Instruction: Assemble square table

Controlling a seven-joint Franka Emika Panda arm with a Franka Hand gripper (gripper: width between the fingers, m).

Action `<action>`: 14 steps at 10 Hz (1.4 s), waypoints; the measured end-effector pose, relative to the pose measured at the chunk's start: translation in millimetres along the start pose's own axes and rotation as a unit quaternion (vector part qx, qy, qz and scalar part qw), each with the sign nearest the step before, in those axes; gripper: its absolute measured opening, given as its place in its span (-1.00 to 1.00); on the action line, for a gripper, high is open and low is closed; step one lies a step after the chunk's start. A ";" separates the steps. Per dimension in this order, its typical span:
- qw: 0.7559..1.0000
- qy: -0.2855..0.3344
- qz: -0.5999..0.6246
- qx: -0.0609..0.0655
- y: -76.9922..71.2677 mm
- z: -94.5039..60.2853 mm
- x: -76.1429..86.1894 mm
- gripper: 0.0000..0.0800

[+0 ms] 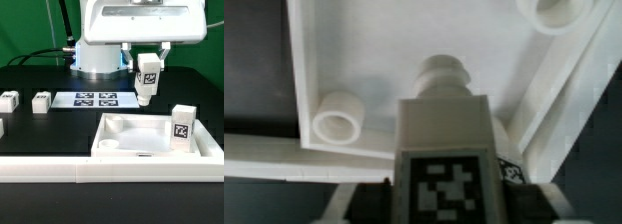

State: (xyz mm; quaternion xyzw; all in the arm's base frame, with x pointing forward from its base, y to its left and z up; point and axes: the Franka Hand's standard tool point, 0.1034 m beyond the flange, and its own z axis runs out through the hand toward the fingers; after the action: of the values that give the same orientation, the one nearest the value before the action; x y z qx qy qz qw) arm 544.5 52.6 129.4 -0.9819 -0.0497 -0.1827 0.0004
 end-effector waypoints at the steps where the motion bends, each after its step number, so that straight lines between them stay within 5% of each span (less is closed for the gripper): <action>1: 1.000 0.002 -0.016 -0.004 8.1 4.1 6.1 -0.27; 3: 0.999 -0.001 -0.032 -0.010 26.3 11.1 9.5 -0.27; 7: 0.999 -0.002 -0.041 -0.010 24.7 12.7 9.1 -0.27; 9: 0.998 0.008 -0.057 -0.020 48.0 20.3 24.0 -0.27; 14: 0.998 0.012 -0.059 -0.021 49.4 24.8 38.8 -0.27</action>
Offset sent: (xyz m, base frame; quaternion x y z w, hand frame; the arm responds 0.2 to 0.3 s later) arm 0.0000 0.0000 0.0000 0.0000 0.0000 0.0000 1.0000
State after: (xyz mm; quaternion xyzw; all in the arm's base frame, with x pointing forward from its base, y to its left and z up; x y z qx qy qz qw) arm 594.3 7.6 121.1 -0.9749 -0.1038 -0.1947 -0.0306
